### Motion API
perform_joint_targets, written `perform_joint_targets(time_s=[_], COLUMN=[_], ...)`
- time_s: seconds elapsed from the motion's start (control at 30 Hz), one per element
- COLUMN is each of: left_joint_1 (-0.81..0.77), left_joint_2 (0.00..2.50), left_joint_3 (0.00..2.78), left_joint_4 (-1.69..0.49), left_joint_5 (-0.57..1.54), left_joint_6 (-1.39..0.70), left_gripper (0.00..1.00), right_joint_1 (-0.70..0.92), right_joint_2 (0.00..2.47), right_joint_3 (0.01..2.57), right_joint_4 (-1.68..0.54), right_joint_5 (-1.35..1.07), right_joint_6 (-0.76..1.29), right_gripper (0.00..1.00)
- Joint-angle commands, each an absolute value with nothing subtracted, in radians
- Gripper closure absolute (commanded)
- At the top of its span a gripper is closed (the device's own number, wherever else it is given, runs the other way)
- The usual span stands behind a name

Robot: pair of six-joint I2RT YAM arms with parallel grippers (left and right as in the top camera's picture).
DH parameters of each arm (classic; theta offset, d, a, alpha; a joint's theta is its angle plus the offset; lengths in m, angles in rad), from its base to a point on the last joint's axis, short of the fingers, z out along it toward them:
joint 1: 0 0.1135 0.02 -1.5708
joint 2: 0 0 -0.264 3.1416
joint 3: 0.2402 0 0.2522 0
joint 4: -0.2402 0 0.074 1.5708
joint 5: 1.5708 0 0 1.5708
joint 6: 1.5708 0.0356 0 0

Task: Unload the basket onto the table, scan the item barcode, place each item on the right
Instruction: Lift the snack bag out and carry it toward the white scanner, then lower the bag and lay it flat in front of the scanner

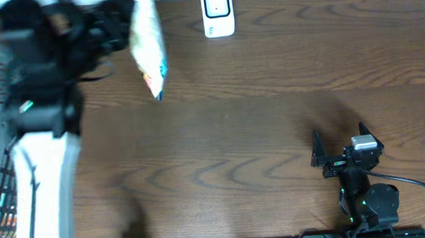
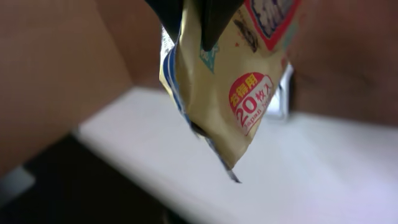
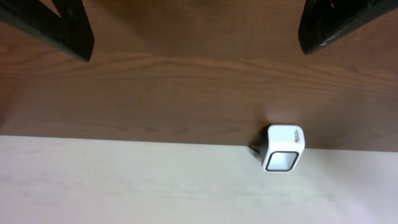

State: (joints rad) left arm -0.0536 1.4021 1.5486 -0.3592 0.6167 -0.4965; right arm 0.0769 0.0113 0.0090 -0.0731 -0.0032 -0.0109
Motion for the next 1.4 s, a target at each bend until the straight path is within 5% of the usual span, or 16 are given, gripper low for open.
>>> perform_joint_targets(time_s=[0.0, 0.63, 1.13, 1.37], left_joint_1=[-0.156, -0.546, -0.477, -0.352], left_joint_2=[1.500, 1.940, 1.927, 1.927], left_joint_3=[1.558, 1.558, 1.558, 1.558], left_joint_4=[-0.355, -0.355, -0.382, -0.575], left_joint_5=[0.609, 0.484, 0.475, 0.269], left_joint_6=[-0.486, -0.529, -0.498, -0.453], left_gripper=[0.93, 0.92, 0.92, 0.93], right_joint_1=[0.076, 0.076, 0.076, 0.076], right_joint_2=[0.007, 0.007, 0.007, 0.007], right_joint_3=[0.006, 0.006, 0.006, 0.006], right_joint_4=[-0.075, -0.075, -0.075, -0.075], right_joint_5=[-0.002, -0.002, -0.002, -0.002], right_joint_6=[-0.001, -0.001, -0.001, -0.001], right_gripper=[0.01, 0.01, 0.01, 0.01])
